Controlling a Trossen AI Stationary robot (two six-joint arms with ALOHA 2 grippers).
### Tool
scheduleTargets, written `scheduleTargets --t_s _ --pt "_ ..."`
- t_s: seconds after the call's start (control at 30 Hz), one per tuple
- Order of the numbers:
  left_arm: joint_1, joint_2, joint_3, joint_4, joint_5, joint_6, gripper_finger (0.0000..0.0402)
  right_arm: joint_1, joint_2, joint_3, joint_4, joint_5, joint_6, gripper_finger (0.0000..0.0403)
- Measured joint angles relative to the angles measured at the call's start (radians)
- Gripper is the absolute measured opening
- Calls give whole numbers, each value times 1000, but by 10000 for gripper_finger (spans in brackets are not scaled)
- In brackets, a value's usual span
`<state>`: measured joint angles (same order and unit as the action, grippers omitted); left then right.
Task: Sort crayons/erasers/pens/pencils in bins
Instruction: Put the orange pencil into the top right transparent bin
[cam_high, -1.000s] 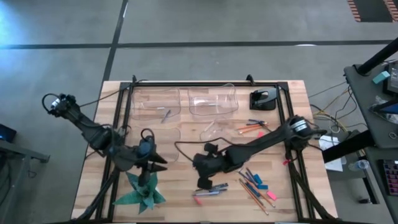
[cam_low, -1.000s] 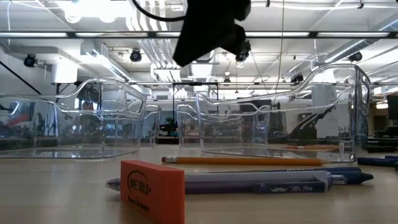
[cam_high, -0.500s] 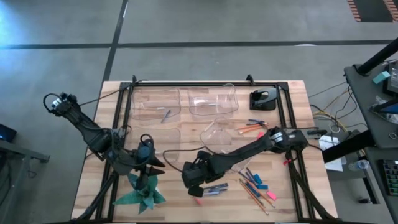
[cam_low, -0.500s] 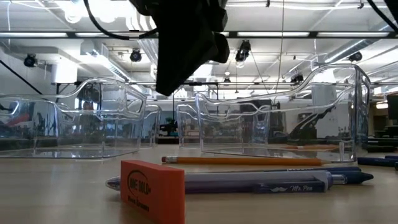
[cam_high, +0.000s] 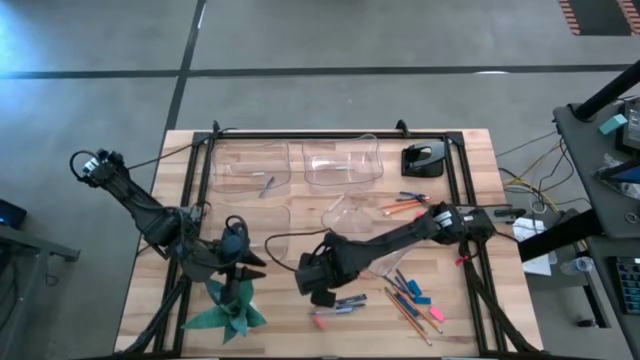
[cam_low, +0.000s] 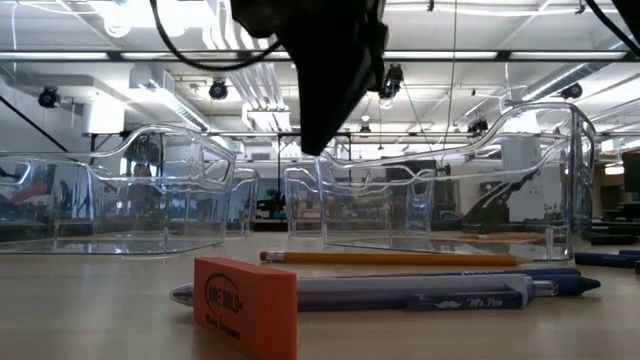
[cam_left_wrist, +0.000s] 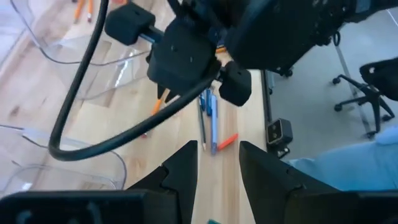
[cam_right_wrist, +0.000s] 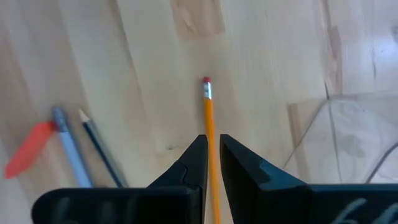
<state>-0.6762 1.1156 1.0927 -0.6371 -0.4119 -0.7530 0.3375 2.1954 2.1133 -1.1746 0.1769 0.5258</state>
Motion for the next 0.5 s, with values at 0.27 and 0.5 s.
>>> scheduleTargets --t_s 0.27,0.5 --pt "0 0 0 1 -16 -1 105 -8 0 -61 6 -20 -2 47" --pt "1 0 0 5 -18 -28 105 -19 20 -69 58 -45 -2 115"
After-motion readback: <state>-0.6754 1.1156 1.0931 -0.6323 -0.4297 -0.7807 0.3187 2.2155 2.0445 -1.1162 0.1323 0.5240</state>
